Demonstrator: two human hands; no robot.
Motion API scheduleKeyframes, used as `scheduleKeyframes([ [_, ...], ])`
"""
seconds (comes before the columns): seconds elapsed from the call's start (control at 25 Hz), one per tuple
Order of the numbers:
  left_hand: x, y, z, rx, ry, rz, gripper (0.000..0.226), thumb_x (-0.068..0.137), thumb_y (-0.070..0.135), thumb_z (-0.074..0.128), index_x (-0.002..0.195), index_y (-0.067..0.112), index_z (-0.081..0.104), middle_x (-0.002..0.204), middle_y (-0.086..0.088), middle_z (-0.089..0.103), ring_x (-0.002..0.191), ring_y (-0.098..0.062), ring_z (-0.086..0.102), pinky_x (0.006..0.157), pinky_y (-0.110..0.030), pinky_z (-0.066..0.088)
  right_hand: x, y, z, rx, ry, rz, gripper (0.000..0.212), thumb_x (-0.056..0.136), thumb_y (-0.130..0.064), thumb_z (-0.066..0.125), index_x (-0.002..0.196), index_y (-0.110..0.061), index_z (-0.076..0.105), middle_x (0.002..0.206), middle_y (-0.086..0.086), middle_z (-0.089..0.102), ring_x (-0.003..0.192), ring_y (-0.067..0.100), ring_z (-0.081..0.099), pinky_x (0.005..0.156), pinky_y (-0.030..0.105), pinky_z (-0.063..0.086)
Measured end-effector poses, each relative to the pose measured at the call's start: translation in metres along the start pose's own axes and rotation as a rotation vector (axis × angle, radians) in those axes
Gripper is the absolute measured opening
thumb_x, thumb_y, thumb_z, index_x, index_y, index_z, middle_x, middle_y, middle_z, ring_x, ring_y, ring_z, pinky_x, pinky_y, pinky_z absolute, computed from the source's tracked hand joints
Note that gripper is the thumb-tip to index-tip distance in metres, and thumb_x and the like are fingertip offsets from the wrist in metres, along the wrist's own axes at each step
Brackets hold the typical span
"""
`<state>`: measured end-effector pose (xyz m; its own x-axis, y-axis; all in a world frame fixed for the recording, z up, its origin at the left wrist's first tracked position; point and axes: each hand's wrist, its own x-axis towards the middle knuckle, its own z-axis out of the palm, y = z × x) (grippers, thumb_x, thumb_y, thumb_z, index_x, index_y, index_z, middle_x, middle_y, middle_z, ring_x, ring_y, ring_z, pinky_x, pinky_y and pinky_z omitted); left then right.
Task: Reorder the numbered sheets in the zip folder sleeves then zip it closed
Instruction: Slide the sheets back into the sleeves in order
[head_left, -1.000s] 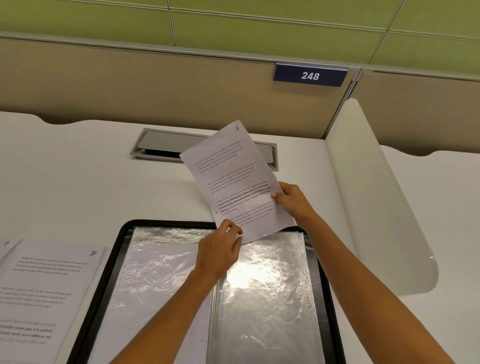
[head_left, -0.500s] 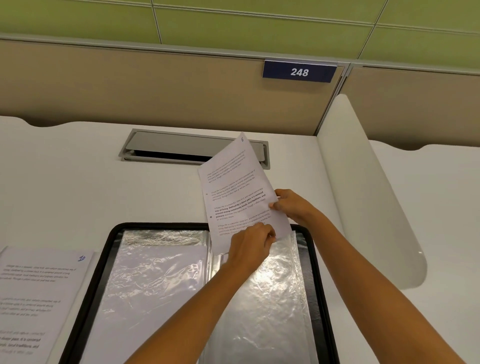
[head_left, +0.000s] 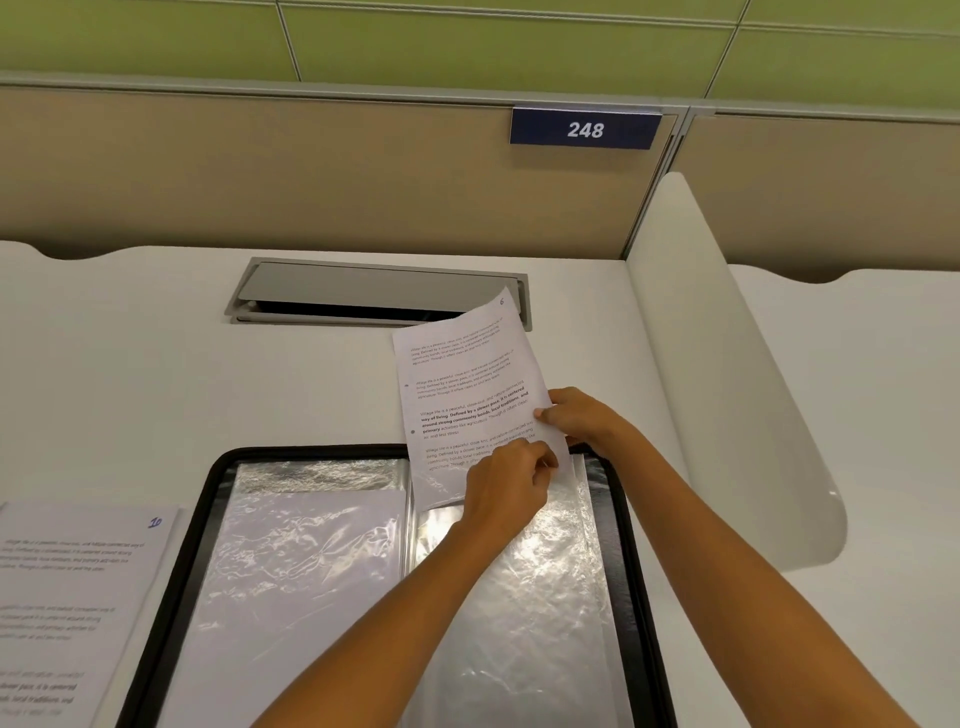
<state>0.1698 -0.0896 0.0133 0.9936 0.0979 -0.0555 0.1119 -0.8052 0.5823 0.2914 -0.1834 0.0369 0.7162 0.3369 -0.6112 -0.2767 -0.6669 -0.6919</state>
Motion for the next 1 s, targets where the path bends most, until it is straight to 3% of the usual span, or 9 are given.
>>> scheduleKeyframes([
  [0.16, 0.001, 0.000, -0.001, -0.018, -0.011, -0.011, 0.021, 0.094, 0.026, 0.053, 0.108, 0.031, 0.069, 0.111, 0.011, 0.067, 0.097, -0.013, 0.062, 0.078, -0.033, 0.053, -0.011, -0.006, -0.022, -0.380, -0.063, 0.071, 0.030, 0.098, -0.015, 0.052, 0.121, 0.002, 0.060, 0.107, 0.010, 0.057, 0.086, 0.019, 0.053, 0.069, 0.028, 0.046],
  [0.28, 0.001, 0.002, -0.002, -0.031, -0.009, -0.021, 0.020, 0.094, 0.028, 0.055, 0.108, 0.031, 0.069, 0.111, 0.011, 0.069, 0.096, -0.014, 0.063, 0.079, -0.033, 0.053, -0.016, -0.007, -0.032, -0.418, -0.071, 0.066, 0.027, 0.090, -0.009, 0.063, 0.111, 0.007, 0.065, 0.088, 0.011, 0.056, 0.068, 0.015, 0.047, 0.056, 0.023, 0.040],
  [0.44, 0.001, 0.007, -0.005, -0.065, -0.030, -0.031, 0.018, 0.092, 0.031, 0.057, 0.105, 0.031, 0.069, 0.104, 0.013, 0.071, 0.092, -0.012, 0.064, 0.076, -0.029, 0.052, -0.015, 0.000, -0.026, -0.359, -0.044, 0.045, 0.029, 0.083, -0.008, 0.071, 0.104, 0.012, 0.067, 0.079, 0.013, 0.059, 0.070, 0.020, 0.051, 0.054, 0.023, 0.041],
  [0.56, 0.001, 0.010, -0.008, -0.121, -0.048, -0.050, 0.017, 0.087, 0.036, 0.061, 0.101, 0.032, 0.069, 0.096, 0.014, 0.072, 0.087, -0.011, 0.065, 0.073, -0.026, 0.051, -0.012, 0.005, -0.019, -0.330, 0.030, 0.029, 0.023, 0.079, -0.003, 0.073, 0.097, 0.011, 0.069, 0.068, 0.010, 0.059, 0.060, 0.016, 0.052, 0.048, 0.022, 0.039],
  [0.8, 0.005, 0.014, -0.008, -0.126, 0.003, -0.055, 0.016, 0.089, 0.036, 0.060, 0.102, 0.031, 0.069, 0.105, 0.009, 0.066, 0.090, -0.015, 0.063, 0.074, -0.030, 0.052, -0.015, 0.002, -0.014, -0.346, -0.027, 0.036, 0.011, 0.064, 0.005, 0.064, 0.070, -0.003, 0.062, 0.054, 0.008, 0.042, 0.046, 0.016, 0.034, 0.042, 0.020, 0.026],
  [1.0, 0.013, 0.007, -0.010, -0.155, -0.016, -0.080, 0.015, 0.091, 0.033, 0.059, 0.101, 0.032, 0.070, 0.105, 0.013, 0.068, 0.093, -0.011, 0.063, 0.076, -0.032, 0.054, -0.016, 0.002, -0.027, -0.434, -0.104, 0.092, 0.011, 0.074, 0.000, 0.065, 0.080, -0.009, 0.064, 0.060, 0.005, 0.042, 0.052, 0.014, 0.033, 0.044, 0.020, 0.026],
])
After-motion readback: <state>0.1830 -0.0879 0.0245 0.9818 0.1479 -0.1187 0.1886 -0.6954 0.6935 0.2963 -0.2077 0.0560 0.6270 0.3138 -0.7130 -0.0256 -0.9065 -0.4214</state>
